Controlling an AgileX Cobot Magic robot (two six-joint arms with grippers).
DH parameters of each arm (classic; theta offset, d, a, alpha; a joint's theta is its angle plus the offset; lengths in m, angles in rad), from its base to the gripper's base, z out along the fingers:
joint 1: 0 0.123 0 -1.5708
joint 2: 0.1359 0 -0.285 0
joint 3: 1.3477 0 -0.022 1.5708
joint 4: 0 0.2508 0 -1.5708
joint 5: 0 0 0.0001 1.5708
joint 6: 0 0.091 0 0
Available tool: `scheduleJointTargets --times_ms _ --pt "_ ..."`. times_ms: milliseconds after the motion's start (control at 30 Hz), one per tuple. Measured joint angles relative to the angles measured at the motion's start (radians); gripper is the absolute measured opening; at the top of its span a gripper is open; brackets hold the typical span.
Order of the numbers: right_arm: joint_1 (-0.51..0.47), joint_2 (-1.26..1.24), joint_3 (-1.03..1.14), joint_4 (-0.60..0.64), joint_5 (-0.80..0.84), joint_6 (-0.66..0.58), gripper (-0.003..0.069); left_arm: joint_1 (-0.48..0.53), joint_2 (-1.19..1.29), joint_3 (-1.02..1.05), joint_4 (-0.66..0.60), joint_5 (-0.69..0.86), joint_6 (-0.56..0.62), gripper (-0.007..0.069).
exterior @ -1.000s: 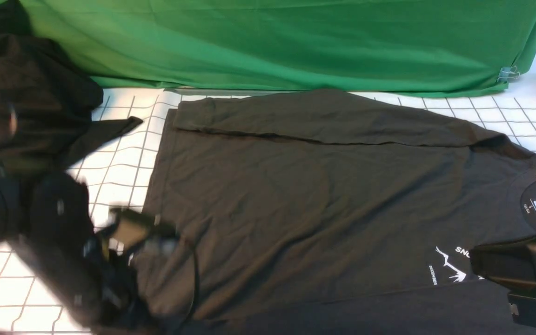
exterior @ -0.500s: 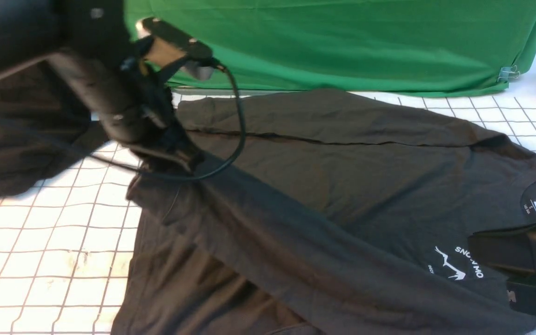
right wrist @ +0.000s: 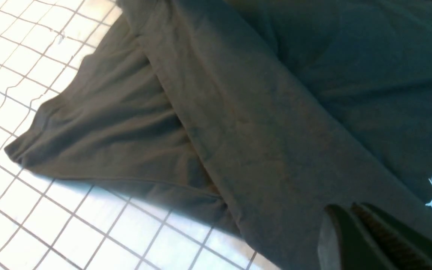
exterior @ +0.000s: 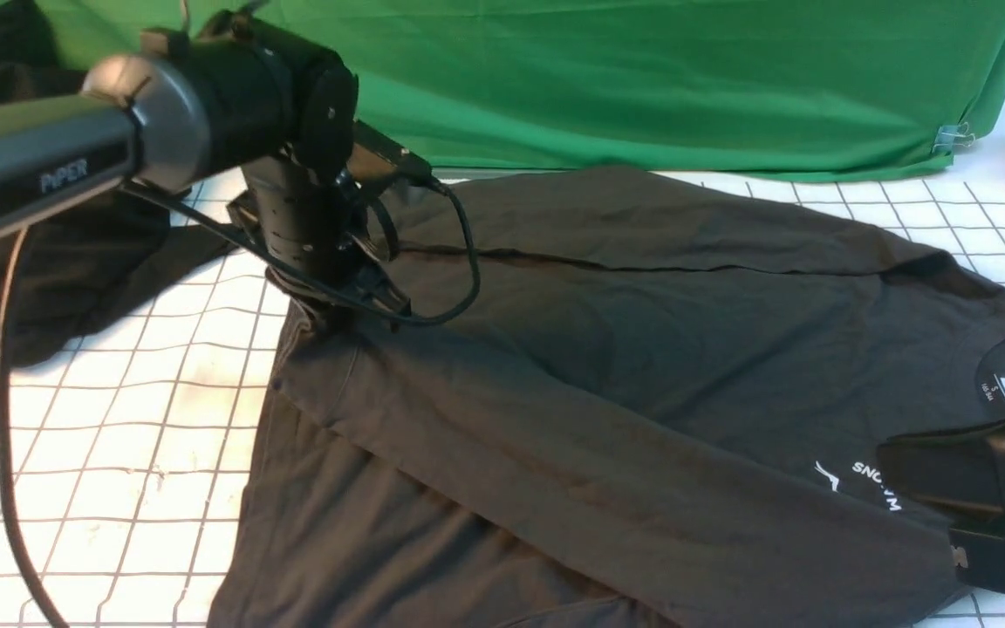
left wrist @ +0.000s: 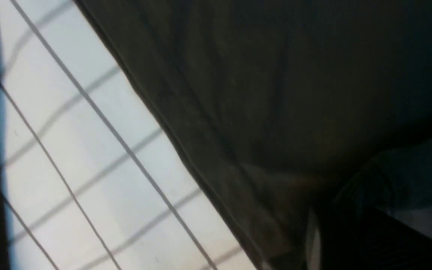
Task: Fold a long-sleeved shirt over a white checkered tablecloth.
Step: 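Fold the left side of the black T-shirt inward over its body, then grab the top left corner of the dark shirt with the left gripper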
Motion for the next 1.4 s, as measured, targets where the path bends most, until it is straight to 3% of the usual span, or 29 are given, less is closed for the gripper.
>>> scheduleJointTargets --times_ms 100,233,333,500,800,1167,1300,1400 --pt "0.0 0.0 0.0 0.0 0.004 0.0 0.0022 0.0 0.0 -0.016 0.016 -0.036 -0.026 0.0225" --pt "0.0 0.0 0.0 0.0 0.017 0.0 0.0028 0.023 0.009 -0.096 0.009 -0.025 -0.258 0.0408" --pt "0.0 0.0 0.0 -0.001 0.022 0.0 0.003 0.066 0.039 -0.195 -0.082 0.04 -0.304 0.0503" --pt "0.0 0.0 0.0 0.0 0.023 0.0 0.0031 0.106 0.098 -0.307 -0.128 0.054 -0.309 0.0545" --pt "0.0 0.0 0.0 0.0 0.033 0.0 0.0031 0.171 0.331 -0.554 -0.166 -0.041 -0.324 0.054" --pt "0.0 0.0 0.0 -0.001 0.057 0.0 0.0038 0.19 0.481 -0.607 -0.232 -0.196 -0.344 0.0534" --pt "0.0 0.0 0.0 -0.001 0.071 0.0 0.004 0.19 0.49 -0.607 -0.273 -0.21 -0.327 0.045" --pt "0.0 0.0 0.0 -0.001 0.071 0.0 0.0041 0.19 0.49 -0.608 -0.276 -0.191 -0.318 0.0289"
